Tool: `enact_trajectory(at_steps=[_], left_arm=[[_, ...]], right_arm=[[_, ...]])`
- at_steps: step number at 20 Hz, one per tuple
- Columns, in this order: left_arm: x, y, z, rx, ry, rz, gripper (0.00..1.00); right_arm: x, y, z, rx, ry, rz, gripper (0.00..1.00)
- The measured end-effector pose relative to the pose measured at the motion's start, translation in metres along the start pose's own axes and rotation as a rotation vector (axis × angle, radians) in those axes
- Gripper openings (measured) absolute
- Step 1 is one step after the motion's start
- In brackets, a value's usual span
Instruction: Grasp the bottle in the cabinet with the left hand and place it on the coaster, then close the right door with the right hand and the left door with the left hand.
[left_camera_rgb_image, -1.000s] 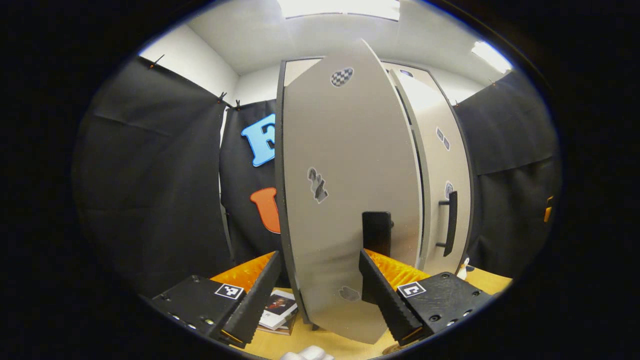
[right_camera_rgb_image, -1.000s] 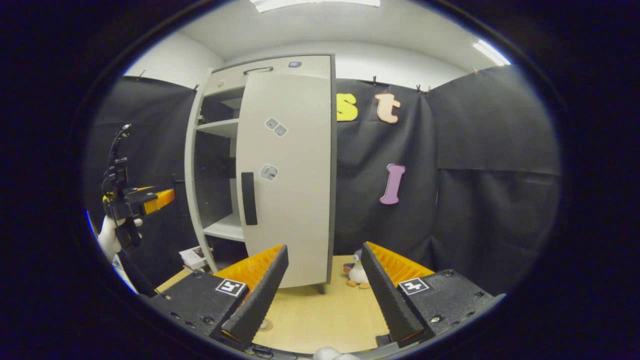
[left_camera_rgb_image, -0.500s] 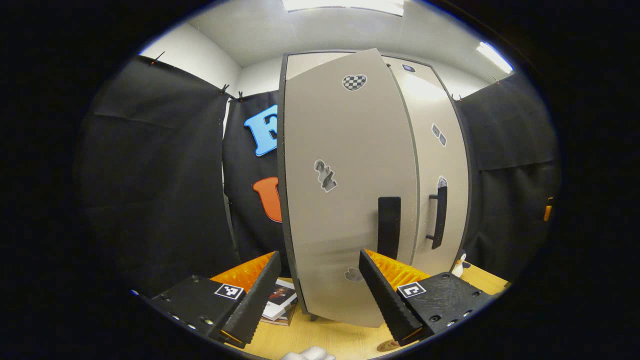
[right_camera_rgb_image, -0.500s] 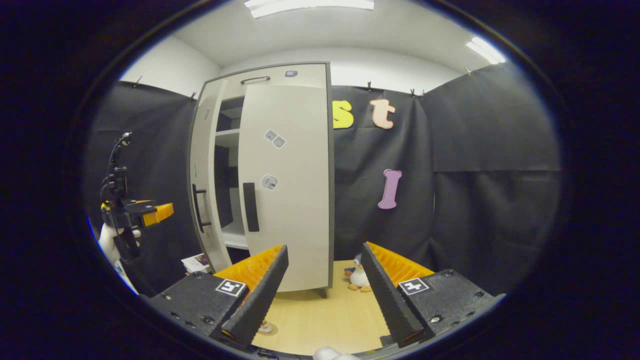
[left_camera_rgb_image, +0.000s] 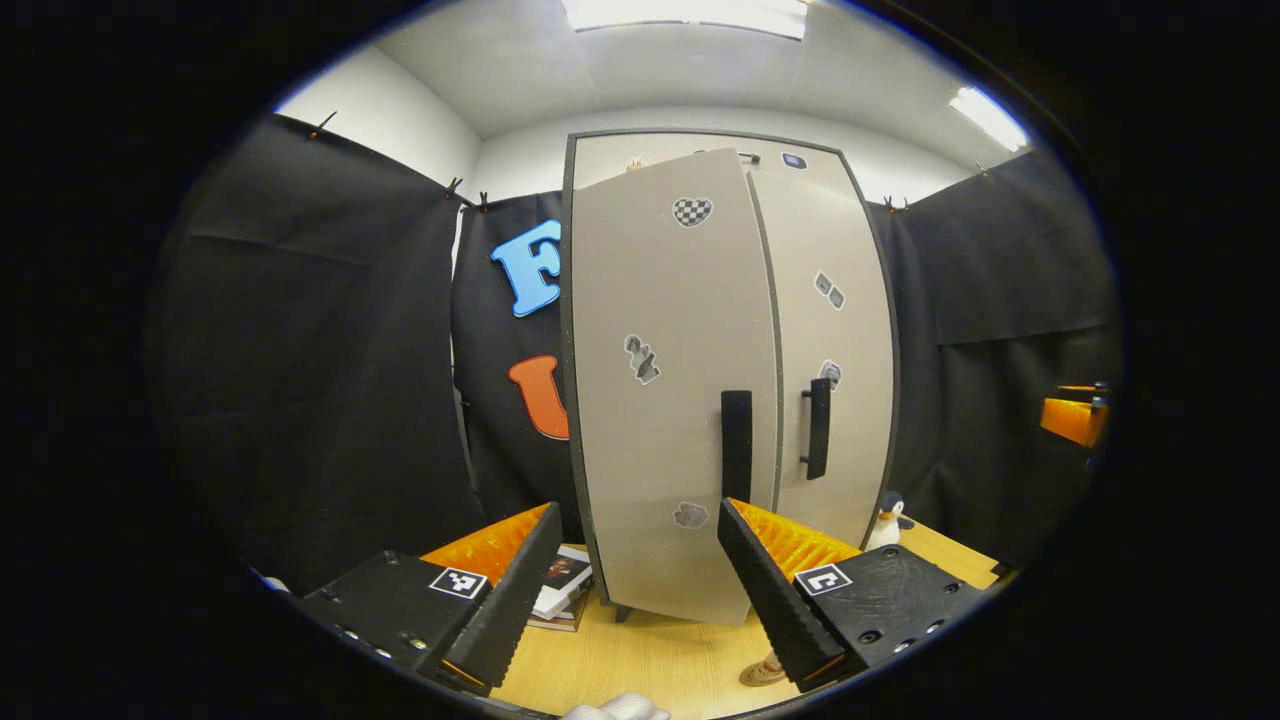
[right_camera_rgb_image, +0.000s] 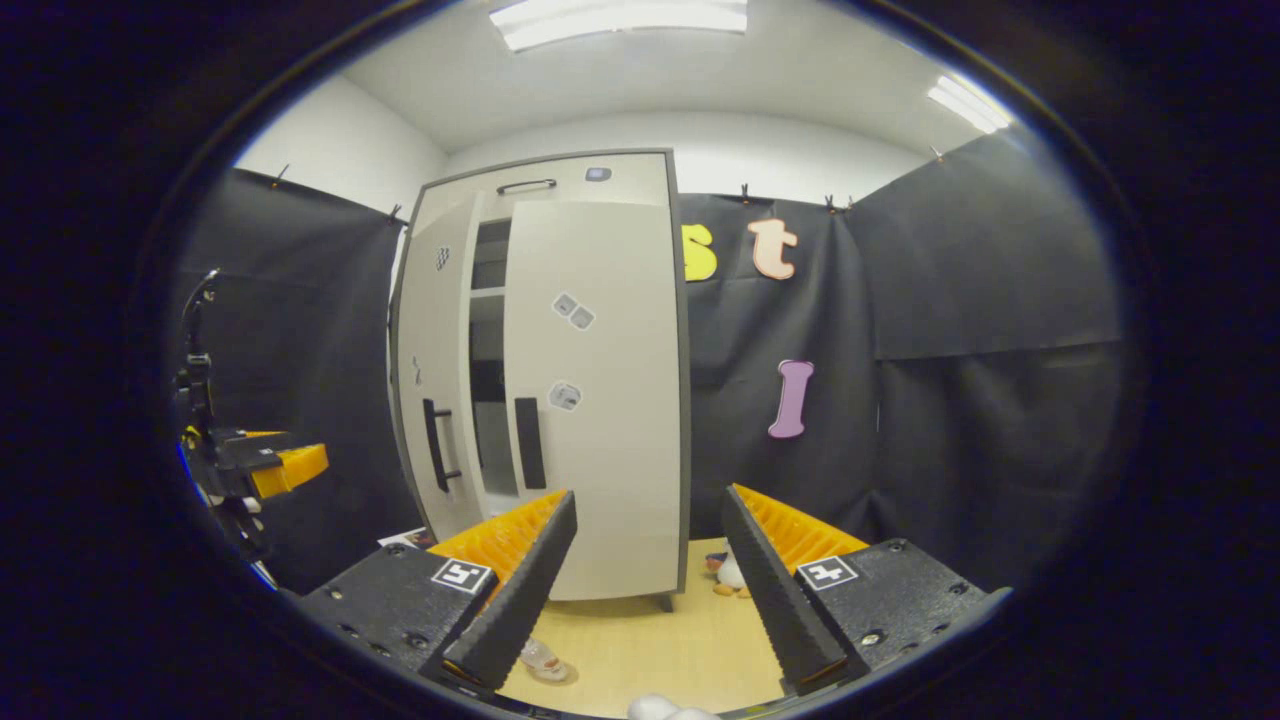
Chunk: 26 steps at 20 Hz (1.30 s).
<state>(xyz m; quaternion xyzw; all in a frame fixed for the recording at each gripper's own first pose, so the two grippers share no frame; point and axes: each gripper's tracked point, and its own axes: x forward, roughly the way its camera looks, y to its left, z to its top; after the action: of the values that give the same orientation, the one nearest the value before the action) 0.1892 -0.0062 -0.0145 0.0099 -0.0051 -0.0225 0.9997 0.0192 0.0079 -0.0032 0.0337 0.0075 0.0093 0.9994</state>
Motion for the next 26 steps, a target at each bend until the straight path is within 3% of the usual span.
enact_trajectory(at_steps=[7,11,26], left_arm=[[-0.049,0.01,-0.02,-0.03,0.034,0.036,0.96],[-0.061,0.019,-0.028,0.017,0.053,0.066,0.96],[-0.052,0.009,-0.012,0.004,0.015,0.021,0.96]], right_arm=[[-0.01,0.007,-0.001,0.002,-0.021,-0.006,0.96],[-0.016,0.011,-0.01,-0.005,-0.006,-0.006,0.96],[-0.018,0.006,-0.012,-0.025,0.005,-0.034,0.96]])
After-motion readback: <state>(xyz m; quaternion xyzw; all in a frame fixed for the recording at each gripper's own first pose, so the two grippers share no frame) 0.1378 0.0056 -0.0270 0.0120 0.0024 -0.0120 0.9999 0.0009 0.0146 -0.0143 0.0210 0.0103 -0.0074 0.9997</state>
